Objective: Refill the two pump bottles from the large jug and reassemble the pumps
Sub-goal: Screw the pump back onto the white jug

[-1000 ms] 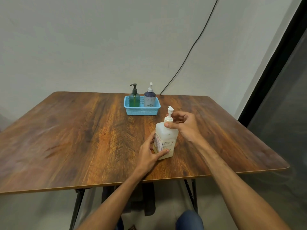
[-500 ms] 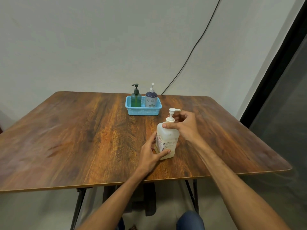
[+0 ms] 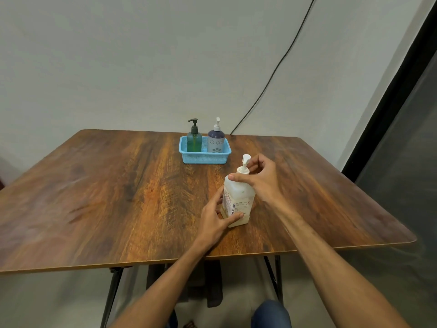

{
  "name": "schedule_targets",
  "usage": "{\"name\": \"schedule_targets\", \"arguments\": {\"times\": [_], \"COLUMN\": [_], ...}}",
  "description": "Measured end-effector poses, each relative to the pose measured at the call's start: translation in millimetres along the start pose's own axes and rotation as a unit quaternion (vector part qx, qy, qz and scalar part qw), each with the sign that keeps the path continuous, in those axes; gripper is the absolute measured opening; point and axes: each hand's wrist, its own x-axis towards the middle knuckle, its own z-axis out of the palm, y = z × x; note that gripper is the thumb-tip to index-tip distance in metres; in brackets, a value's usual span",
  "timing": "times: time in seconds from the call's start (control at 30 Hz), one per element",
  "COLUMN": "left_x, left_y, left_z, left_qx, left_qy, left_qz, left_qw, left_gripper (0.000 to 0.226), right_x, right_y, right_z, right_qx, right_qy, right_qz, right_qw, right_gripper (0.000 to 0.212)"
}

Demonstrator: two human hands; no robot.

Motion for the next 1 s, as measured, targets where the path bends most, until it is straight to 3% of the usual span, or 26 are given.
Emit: {"name": "schedule_targets", "arguments": {"times": [0.07, 0.2, 0.43, 0.6, 0.83, 1.0], "left_x": [-1, -1, -1, -1, -1, -1], "left_y": [1, -1, -1, 0, 0, 1], "left_z": [0, -1, 1, 0, 0, 0], "left_qx": [-0.003, 0.0, -0.002, -0.005, -0.002, 0.002], "left_qy": [0.0, 0.0, -0.007, -0.007, -0.007, -0.003], "left_qz": [-0.002, -0.006, -0.013, -0.019, -0.025, -0.027], "left_qw": [1.0, 1.0, 1.0, 1.0, 1.0, 1.0], "left_gripper": [0.086, 0.089, 0.093, 0.092, 0.093, 0.093], "right_x": [0, -2, -5, 0, 0, 0], "right_y": [-3, -6, 2, -4, -4, -7], "right_z": [-3, -17, -6, -15, -7, -18], "right_qx": [0.008, -0.021, -0.01, -0.013, -0.018, -0.01], "right_qy": [-0.021, -0.136, -0.037, -0.089, -0.013, -0.044], "right_qz": [-0.003, 0.002, -0.004, -0.002, 0.002, -0.003], "right_qw": [1.0, 0.99, 0.999, 0.996, 1.0, 0.999], "right_gripper": [0.047, 0.043, 0.035, 0.041, 0.027, 0.034]}}
